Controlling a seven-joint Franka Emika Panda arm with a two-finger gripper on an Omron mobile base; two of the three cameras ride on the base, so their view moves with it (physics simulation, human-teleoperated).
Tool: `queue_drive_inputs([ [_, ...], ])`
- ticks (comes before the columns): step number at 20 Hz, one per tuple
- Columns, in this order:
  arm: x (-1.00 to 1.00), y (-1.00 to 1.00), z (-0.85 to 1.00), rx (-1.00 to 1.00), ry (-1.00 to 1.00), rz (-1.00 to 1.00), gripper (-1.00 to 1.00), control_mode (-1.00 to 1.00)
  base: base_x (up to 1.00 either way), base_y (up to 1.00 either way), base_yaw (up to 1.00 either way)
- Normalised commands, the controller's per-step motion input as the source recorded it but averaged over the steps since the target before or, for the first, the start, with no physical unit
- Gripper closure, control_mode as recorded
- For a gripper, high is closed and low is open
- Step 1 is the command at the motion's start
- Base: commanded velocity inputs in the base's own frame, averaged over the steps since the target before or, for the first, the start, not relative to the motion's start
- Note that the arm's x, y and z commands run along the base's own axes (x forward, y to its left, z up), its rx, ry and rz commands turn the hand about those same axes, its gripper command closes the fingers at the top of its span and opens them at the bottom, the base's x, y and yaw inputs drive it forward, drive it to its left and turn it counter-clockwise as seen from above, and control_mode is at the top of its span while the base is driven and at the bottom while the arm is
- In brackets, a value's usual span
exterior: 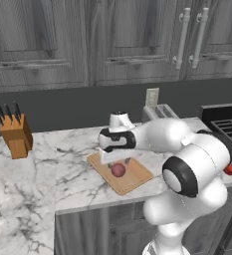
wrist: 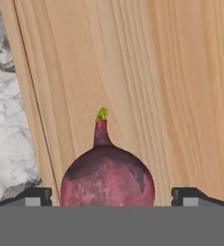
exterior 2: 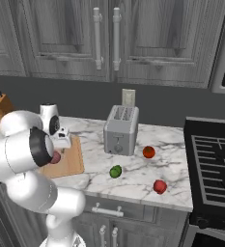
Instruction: Place the avocado, onion, tomato, and bell pepper on the cutting board.
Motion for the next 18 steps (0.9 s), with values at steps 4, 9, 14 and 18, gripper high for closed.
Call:
queue_drive_inputs([
  [4, -0.21, -0.15, 0.47, 0.00, -0.14, 0.00, -1.00, -1.00, 0.00, 0.00, 0.00],
  [9, -0.71, -0.62, 0.45, 0.00, -0.17, 0.01, -1.00, -1.00, 0.00, 0.00, 0.00],
  [14, -0.74, -0.68, 0.32, 0.00, -0.10, -0.01, -1.00, -1.00, 0.00, 0.00, 0.00],
  [18, -0.59, -0.70, 0.21, 0.00, -0.01, -0.04, -1.00, -1.00, 0.00, 0.00, 0.00],
])
